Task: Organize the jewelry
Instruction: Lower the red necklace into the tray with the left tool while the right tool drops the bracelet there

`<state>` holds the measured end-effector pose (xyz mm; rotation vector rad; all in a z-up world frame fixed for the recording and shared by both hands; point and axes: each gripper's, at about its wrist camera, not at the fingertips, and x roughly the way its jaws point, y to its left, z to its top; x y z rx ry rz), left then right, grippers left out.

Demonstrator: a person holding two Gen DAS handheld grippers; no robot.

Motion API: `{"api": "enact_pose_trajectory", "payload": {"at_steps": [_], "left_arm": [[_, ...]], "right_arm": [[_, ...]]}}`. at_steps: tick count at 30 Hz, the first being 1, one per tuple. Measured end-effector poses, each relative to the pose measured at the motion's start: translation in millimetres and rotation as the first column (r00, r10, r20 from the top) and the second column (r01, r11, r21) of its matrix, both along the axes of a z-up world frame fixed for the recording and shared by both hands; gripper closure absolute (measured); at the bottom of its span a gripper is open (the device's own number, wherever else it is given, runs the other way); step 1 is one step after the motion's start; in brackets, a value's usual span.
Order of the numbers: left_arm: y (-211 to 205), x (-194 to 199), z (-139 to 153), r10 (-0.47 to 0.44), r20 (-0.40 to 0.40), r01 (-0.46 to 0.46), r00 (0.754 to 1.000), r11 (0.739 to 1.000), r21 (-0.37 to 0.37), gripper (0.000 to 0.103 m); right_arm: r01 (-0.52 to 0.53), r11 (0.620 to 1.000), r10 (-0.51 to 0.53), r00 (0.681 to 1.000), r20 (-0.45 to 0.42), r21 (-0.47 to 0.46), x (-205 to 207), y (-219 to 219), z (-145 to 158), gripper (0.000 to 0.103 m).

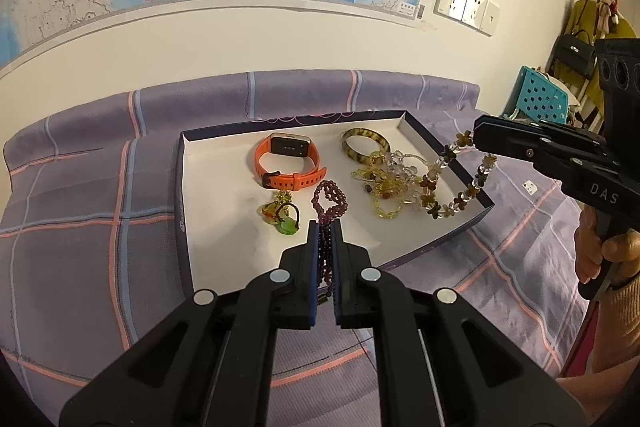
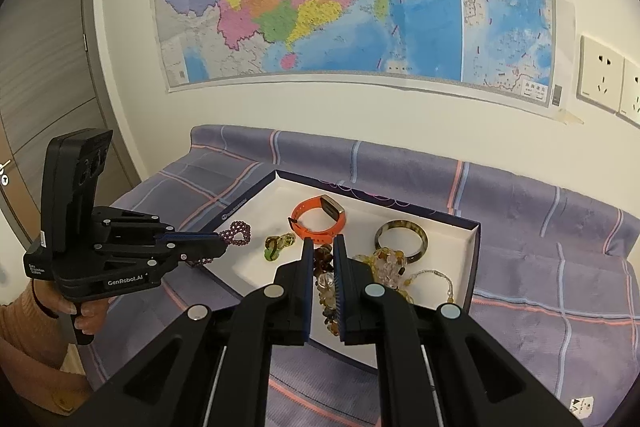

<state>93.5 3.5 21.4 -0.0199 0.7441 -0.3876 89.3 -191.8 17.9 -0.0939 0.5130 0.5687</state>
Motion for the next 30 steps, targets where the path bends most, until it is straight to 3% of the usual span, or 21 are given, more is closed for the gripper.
{"api": "enact_pose_trajectory", "payload": {"at_steps": [30], "left_arm": [[-5.5,27.3,-23.9,0.035,-0.053,-0.032,0.998,0.999,0.041,0.097]], "right_arm": [[0.016,1.000,-0.014,0.997,-0.080,0.019,36.0,-2.4,-23.3,0.095]]}}
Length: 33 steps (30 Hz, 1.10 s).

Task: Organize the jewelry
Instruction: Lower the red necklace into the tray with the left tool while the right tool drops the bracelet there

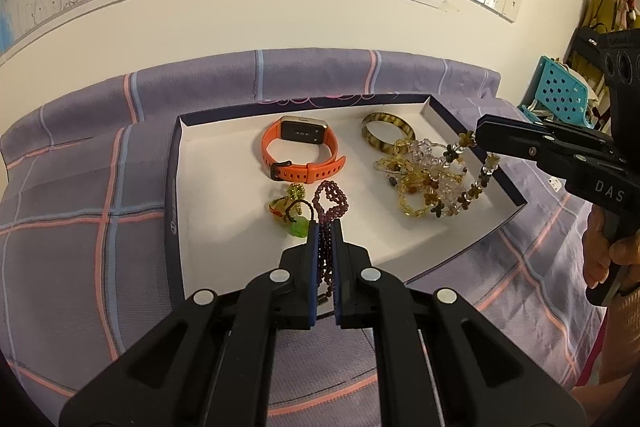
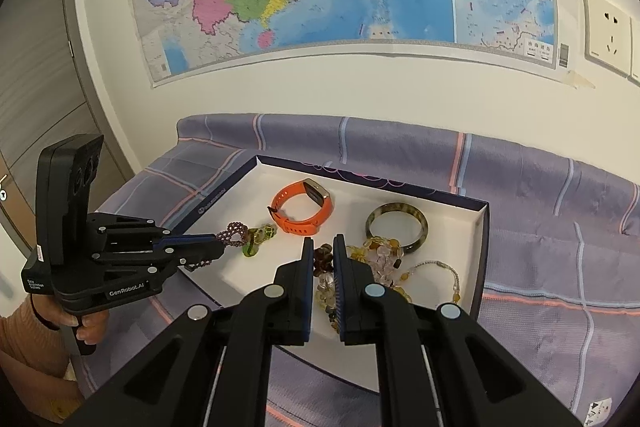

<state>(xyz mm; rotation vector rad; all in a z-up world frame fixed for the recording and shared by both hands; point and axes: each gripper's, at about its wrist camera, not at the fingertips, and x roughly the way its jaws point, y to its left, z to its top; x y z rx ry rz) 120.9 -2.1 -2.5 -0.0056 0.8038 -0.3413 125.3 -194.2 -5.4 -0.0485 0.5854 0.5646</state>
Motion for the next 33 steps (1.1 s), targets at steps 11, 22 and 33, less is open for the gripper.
{"api": "enact_pose_trajectory", "payload": {"at_steps": [11,22,33], "left_arm": [[0.9,8.4,-9.7,0.013,-0.029,-0.013,0.999,1.000,0.015,0.097],[1.7,16.3,-22.6,0.030,-0.064,-0.028,0.997,0.999,0.033,0.097],[1.4,13.4,-21.0,0.040,-0.049,-0.038,0.998,0.998,0.041,0.090]], "right_arm": [[0.014,1.000,-0.014,1.000,-0.021,0.005,10.5,-2.7,-4.6,0.102],[0.016,1.000,-0.015,0.998,-0.068,0.012,8.8,-6.0,-19.1,0.099],[0.025,0.999,-0.021,0.994,-0.106,0.037,-0.1,-12.4,-34.2,0.092]]}}
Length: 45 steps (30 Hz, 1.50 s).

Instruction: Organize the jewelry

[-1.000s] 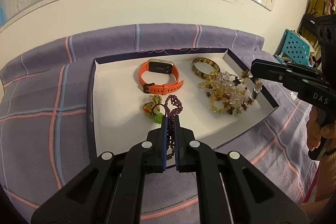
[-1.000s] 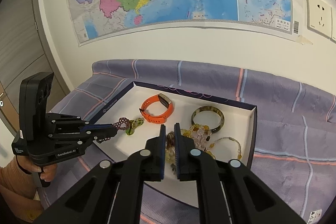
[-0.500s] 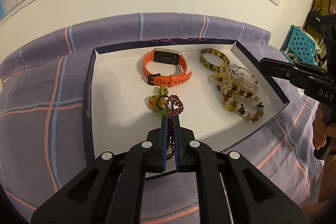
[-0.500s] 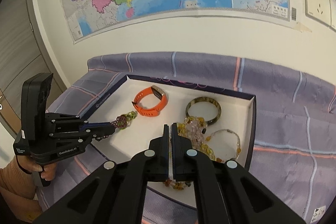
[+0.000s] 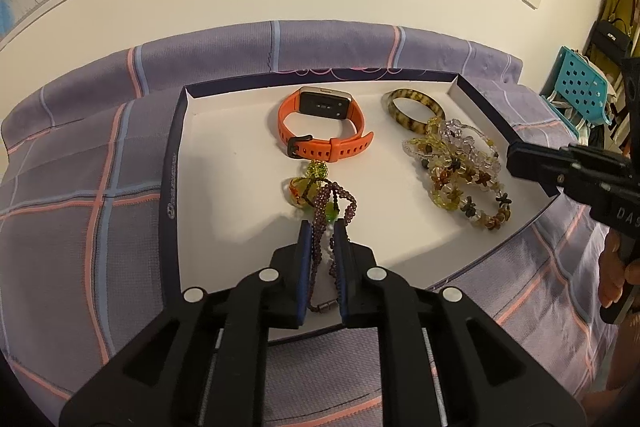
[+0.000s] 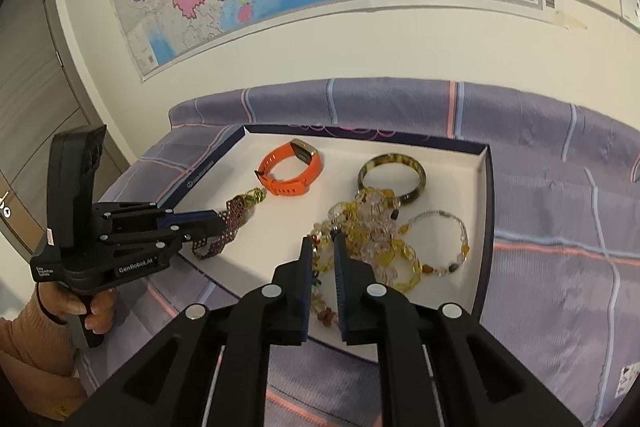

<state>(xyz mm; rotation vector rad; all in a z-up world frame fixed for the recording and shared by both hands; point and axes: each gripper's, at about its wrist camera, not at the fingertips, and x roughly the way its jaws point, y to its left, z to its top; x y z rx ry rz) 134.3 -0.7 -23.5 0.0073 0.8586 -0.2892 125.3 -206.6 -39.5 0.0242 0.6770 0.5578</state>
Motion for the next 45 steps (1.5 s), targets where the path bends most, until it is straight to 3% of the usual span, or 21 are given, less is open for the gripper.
{"api": "enact_pose_trajectory", "payload": {"at_steps": [4,6,7,12,14,21,23,25,28,37,45], "left_arm": [[-1.0,-3.7,3.8,0.006,0.017,-0.006,1.000,1.000,0.009,0.079],[-1.1,-5.5,5.5,0.010,0.022,-0.010,1.000,1.000,0.009,0.075],[-1.3,-6.1,6.1,0.013,0.024,-0.013,1.000,1.000,0.010,0.071],[-0.3,-13.7,12.2,0.029,0.051,-0.029,0.998,1.000,0.008,0.053],[1.1,-18.1,15.1,0.036,0.065,-0.036,0.997,0.999,0.004,0.041],[2.7,-33.4,20.4,0.063,0.104,-0.064,0.993,0.998,0.007,0.026],[3.6,-38.2,21.6,0.075,0.115,-0.077,0.991,0.997,0.005,0.015],[4.5,-43.7,22.8,0.075,0.125,-0.076,0.989,0.997,0.003,0.015],[4.4,-52.7,24.8,0.085,0.144,-0.088,0.986,0.996,0.009,0.006],[0.9,-72.6,24.0,0.122,0.161,-0.128,0.979,0.992,0.024,0.006],[2.5,-83.7,24.8,0.167,0.150,-0.171,0.974,0.985,0.013,0.006]], "right_arm": [[0.011,1.000,-0.011,1.000,-0.015,0.010,-1.8,-3.1,-6.3,0.087],[0.017,1.000,-0.016,1.000,-0.019,0.015,-3.0,-4.5,-8.9,0.079],[0.025,1.000,-0.025,1.000,-0.018,0.015,-4.0,-5.3,-9.9,0.071],[0.044,0.999,-0.043,0.999,-0.023,0.027,-6.9,-8.5,-12.3,0.063],[0.051,0.998,-0.051,0.998,-0.024,0.027,-8.4,-9.4,-13.2,0.058],[0.071,0.997,-0.070,0.997,-0.014,0.021,-16.9,-9.5,-14.8,0.051],[0.074,0.997,-0.073,0.997,-0.009,0.013,-19.4,-8.3,-15.5,0.046],[0.077,0.997,-0.077,0.997,-0.002,0.004,-22.6,-6.8,-16.3,0.043],[0.092,0.996,-0.092,0.996,0.009,-0.007,-27.4,-5.8,-17.2,0.035],[0.133,0.989,-0.129,0.989,0.068,-0.065,-47.8,5.7,-20.2,0.008],[0.142,0.986,-0.134,0.987,0.090,-0.083,-65.9,14.7,-20.0,0.007]]}}
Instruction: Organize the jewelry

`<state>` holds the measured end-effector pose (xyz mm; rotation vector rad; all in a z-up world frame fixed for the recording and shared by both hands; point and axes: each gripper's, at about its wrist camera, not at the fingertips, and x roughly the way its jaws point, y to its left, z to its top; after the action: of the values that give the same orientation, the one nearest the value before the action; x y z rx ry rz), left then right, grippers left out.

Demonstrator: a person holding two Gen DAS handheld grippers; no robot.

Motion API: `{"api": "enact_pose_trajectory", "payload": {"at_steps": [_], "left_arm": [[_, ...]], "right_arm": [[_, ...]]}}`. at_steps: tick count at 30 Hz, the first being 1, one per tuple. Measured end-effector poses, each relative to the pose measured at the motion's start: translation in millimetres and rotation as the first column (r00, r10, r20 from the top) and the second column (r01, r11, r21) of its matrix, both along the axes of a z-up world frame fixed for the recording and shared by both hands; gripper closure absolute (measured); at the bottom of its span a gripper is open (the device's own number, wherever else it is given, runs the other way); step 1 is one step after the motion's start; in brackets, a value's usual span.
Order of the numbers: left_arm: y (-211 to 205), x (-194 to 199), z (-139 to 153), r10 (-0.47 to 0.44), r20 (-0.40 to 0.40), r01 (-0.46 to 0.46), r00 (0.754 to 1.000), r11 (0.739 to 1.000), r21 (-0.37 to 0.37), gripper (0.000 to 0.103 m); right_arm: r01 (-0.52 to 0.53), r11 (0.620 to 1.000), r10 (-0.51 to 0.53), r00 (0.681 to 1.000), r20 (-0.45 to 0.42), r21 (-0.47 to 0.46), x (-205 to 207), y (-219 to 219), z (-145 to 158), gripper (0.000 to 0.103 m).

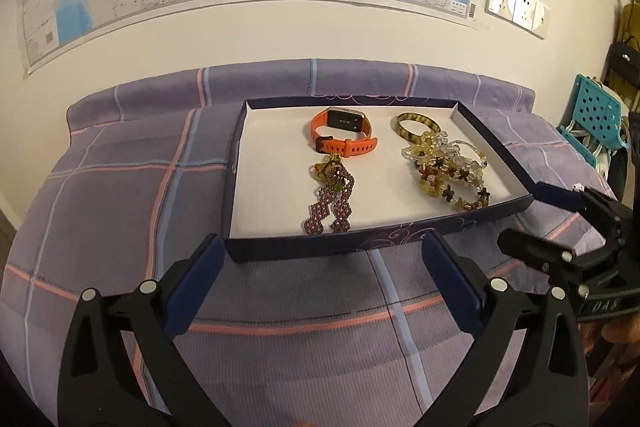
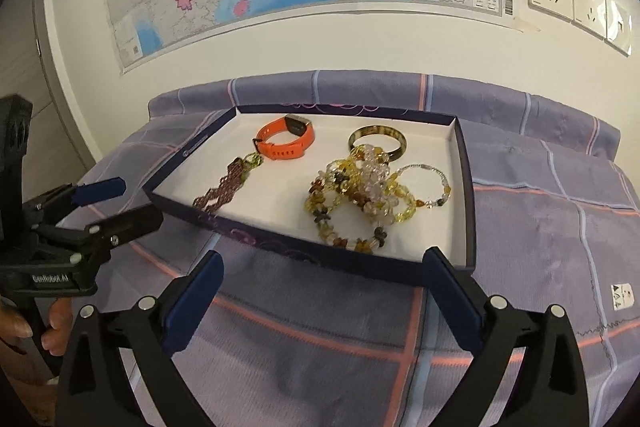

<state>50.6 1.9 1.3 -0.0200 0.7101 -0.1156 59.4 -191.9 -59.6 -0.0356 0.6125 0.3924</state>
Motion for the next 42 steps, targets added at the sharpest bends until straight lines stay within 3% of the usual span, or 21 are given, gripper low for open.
{"api": "enact_pose_trajectory", "payload": {"at_steps": [19,42], "left_arm": [[0.3,-23.7,-3.0,0.075,0.006,-0.075,0.997,0.997,0.016,0.006],[-4.1,-31.0,-2.5,0.068,0.014,-0.068,0.998,0.997,0.025,0.006]], "right_arm": [[0.007,1.000,-0.006,1.000,-0.013,0.008,-20.8,5.8,-4.8,0.007],[0.012,1.000,-0.012,1.000,-0.021,0.022,-28.2,6.6,-6.5,0.007]]}}
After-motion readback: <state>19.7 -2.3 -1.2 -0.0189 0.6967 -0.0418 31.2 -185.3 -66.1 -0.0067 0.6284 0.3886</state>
